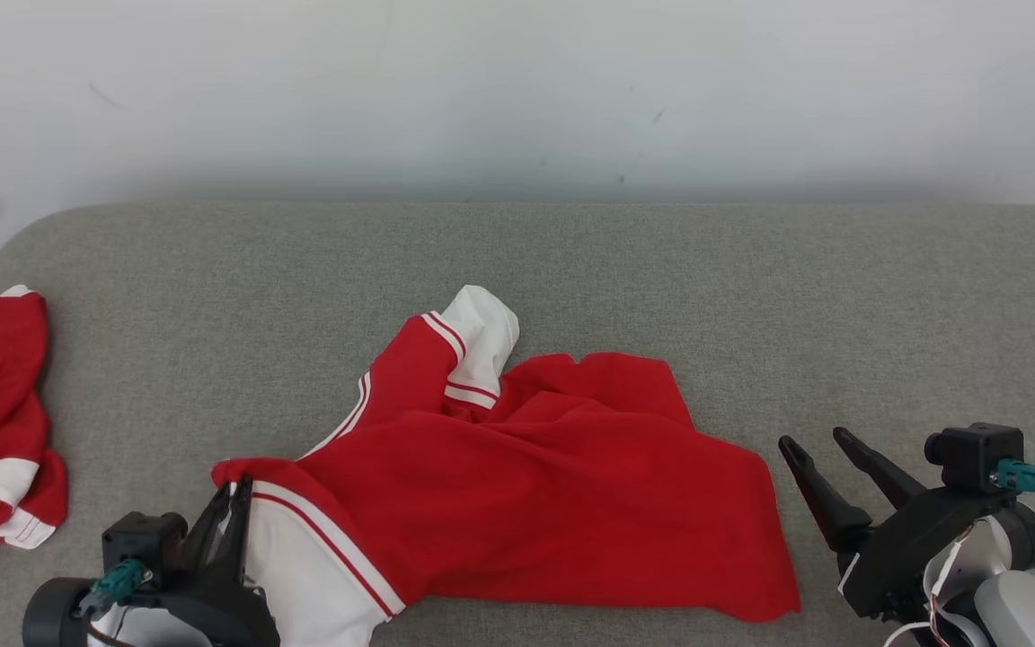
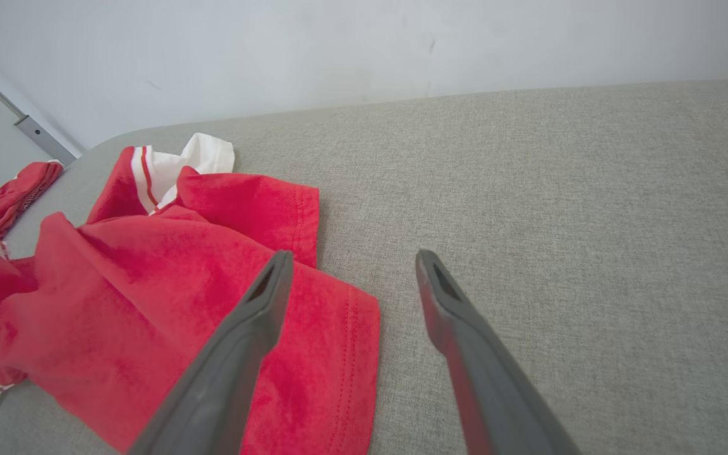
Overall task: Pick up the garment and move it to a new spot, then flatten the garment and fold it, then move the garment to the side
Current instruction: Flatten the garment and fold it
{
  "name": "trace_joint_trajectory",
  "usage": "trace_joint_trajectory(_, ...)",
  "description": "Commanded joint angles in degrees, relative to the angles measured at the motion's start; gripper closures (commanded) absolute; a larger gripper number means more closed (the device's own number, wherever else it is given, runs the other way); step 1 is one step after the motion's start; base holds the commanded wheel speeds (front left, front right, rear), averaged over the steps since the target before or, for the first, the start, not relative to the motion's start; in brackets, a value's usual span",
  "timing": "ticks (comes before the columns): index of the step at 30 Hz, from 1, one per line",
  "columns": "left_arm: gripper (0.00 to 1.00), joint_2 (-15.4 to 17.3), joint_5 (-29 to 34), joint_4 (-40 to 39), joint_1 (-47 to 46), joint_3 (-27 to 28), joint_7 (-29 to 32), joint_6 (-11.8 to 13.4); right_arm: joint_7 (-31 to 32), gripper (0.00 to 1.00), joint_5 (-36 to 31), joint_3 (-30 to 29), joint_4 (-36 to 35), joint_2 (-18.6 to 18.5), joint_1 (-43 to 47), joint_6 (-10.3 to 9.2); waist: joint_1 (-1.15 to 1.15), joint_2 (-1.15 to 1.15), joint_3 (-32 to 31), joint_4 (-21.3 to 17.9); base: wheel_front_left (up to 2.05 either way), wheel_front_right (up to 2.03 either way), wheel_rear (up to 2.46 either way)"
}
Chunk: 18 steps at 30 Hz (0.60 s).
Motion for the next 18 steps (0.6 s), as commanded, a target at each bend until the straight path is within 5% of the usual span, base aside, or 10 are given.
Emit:
trace_joint_trajectory(1, 0.8, 0.04, -0.14, 0.98, -0.89, 0.0, -0.6, -0.03, -0.22, 0.0, -0.09, 0.03, 0.16, -0.01, -0.63, -0.02, -0.01, 0.0, -0.1, 0.02, 0.0, 0.0, 0.0)
trace_joint_trajectory(2, 0.32, 0.01, -0.12, 1.8, -1.02, -0.08, -0.95, -0.04, -0.29, 0.0, 0.0, 0.12, 0.27, -0.04, -0.6, -0.02, -0.01, 0.0, -0.17, 0.07, 0.0, 0.0, 0.0)
trace_joint_trajectory(3, 0.0, -0.06, -0.21, 2.52, -1.1, 0.01, -1.38, 0.16, -0.39, 0.0, 0.11, 0.17, 0.37, -0.08, -0.54, -0.02, -0.01, 0.0, -0.24, 0.16, 0.0, 0.0, 0.0)
trace_joint_trajectory(10, 0.0, -0.32, -1.19, 3.16, 0.71, 0.77, -3.82, 1.13, -0.62, 0.0, 0.57, 0.39, 0.84, -0.38, 0.24, -0.02, -0.01, 0.0, -0.93, 1.55, 0.0, 0.0, 0.0)
trace_joint_trajectory(18, 0.0, 0.01, -0.86, -5.02, 5.49, 3.02, -5.1, 3.97, -2.58, 0.0, 0.11, 0.31, 1.33, -0.48, 0.82, -0.02, -0.01, 0.0, -3.03, 3.3, 0.0, 0.0, 0.0)
